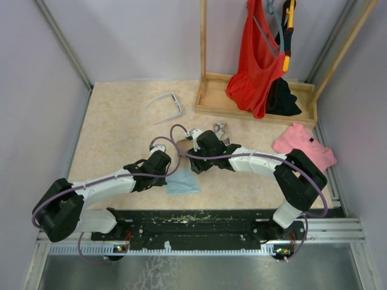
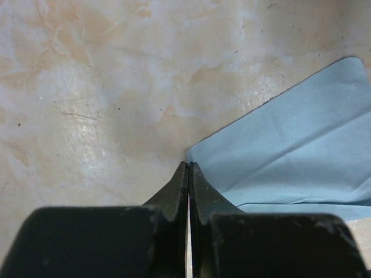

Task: Organize the sunglasses
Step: Adjust the glasses cleaning cloth at the center of the board.

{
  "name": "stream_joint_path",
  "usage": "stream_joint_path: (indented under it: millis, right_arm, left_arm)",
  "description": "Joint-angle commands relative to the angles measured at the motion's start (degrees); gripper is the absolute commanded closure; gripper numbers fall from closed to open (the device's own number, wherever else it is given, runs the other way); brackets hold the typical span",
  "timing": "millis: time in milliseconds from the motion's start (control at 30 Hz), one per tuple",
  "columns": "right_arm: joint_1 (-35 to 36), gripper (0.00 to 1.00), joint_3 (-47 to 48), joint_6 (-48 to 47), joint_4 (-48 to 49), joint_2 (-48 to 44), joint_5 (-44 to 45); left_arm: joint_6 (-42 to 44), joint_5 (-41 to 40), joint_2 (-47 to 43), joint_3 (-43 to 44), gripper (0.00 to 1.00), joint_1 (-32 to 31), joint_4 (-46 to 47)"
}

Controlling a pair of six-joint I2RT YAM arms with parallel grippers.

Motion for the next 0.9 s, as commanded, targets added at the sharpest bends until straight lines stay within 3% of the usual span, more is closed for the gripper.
stream_joint_path:
  millis: [0, 133, 500, 867]
  right_arm:
    - [-1.5, 0.52, 1.7, 2.3, 3.4, 1.1, -4.7]
    - [-2.0, 0.46, 3.0, 2.8, 3.4, 4.5, -7.5]
    - [-4.1, 0.5, -0.2, 7.3, 4.6, 0.3, -3.8]
    - [-4.1, 0.51, 1.0, 6.3, 2.6, 0.0, -3.7]
  left_arm:
    - [-2.3, -0.6, 0.2, -0.3, 0.99, 0.0, -1.7]
    - [-3.0, -0.1, -0.1, -0.8, 0.99, 0.0, -1.8]
    - [3.4, 9.9, -8.0, -3.1, 0.99, -0.1, 8.5]
    - [-1.1, 11.3, -9.9, -7.2, 0.99, -0.3, 4.5]
